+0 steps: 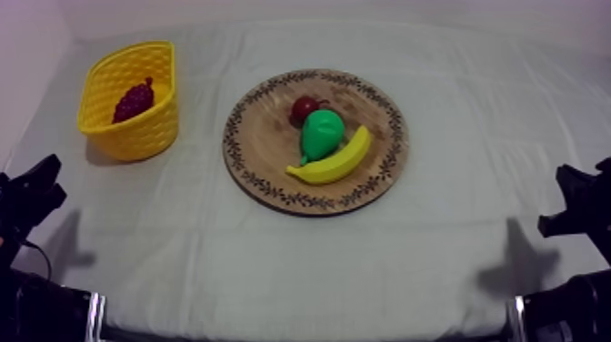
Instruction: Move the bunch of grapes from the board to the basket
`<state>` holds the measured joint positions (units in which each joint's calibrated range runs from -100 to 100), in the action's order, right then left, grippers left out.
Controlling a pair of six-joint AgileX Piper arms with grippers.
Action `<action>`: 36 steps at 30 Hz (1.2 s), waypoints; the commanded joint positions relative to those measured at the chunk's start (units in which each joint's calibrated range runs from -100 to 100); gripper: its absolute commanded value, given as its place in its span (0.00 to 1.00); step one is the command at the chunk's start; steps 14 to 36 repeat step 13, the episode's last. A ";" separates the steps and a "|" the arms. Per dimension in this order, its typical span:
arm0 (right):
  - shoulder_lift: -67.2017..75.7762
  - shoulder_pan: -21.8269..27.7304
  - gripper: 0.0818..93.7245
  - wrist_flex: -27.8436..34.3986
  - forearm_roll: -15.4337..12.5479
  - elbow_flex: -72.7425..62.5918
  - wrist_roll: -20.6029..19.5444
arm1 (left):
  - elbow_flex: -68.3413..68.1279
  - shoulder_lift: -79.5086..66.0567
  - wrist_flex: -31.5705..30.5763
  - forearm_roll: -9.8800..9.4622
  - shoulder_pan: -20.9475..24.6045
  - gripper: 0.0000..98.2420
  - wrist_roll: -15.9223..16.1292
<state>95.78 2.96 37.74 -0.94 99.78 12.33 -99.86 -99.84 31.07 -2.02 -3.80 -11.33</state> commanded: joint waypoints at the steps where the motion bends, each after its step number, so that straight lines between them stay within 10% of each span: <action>1: -0.02 0.03 0.00 0.00 -0.01 -0.01 -0.01 | -0.02 -0.06 0.01 0.04 0.32 0.00 -0.06; 36: -0.02 0.03 0.00 0.00 -0.01 -0.01 0.00 | -0.03 -0.16 0.05 0.04 1.01 0.00 -0.07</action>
